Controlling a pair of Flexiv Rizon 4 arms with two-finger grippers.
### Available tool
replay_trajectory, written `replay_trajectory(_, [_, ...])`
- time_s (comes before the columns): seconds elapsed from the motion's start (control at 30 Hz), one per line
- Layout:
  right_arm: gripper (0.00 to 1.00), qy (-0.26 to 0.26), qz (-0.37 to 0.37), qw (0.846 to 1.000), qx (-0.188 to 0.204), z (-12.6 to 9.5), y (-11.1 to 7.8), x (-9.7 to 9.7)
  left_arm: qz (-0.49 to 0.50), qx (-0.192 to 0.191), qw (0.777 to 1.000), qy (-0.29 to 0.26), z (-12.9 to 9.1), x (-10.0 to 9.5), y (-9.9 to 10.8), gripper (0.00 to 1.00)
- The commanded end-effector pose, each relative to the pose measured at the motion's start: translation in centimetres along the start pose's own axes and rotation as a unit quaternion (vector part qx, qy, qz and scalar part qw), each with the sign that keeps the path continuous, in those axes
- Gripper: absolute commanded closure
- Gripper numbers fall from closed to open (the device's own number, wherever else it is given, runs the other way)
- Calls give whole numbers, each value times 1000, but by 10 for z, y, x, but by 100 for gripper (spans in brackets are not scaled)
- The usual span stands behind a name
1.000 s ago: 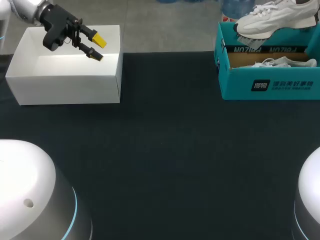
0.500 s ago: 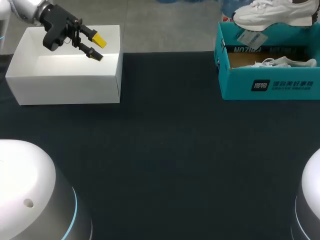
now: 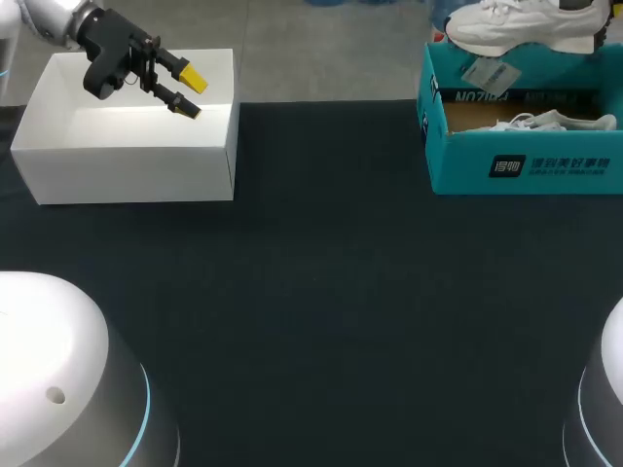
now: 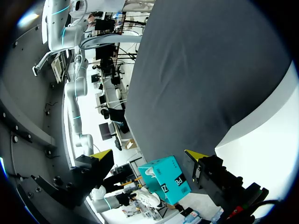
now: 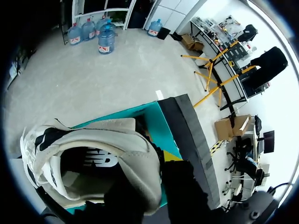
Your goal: Take the shoe out of the shoebox, open the shoe tongue, remove and reinsert the insole, then place the shoe into the shoebox
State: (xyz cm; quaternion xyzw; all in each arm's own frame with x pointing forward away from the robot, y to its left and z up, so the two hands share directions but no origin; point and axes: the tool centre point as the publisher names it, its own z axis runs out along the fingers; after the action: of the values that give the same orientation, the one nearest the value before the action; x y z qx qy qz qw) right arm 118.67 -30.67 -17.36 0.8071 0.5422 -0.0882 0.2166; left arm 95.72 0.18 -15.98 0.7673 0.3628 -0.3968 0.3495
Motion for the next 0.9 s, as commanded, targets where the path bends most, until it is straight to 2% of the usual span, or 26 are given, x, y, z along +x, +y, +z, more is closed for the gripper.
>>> replay_trajectory(0.03, [100, 25, 6, 999, -31, 20, -21, -2, 0, 1, 1000, 2, 0, -1, 0, 0])
replay_trajectory(0.4, [100, 27, -10, 1000, -5, 50, -29, 2, 0, 1, 1000, 2, 0, -1, 0, 0])
replay_trajectory(0.57, [100, 47, -22, 999, 8, 64, -31, 2, 0, 1, 1000, 2, 0, -1, 0, 0])
replay_trajectory(0.9, [100, 37, -61, 997, 15, 92, -27, 18, 0, 1, 1000, 2, 0, -1, 0, 0])
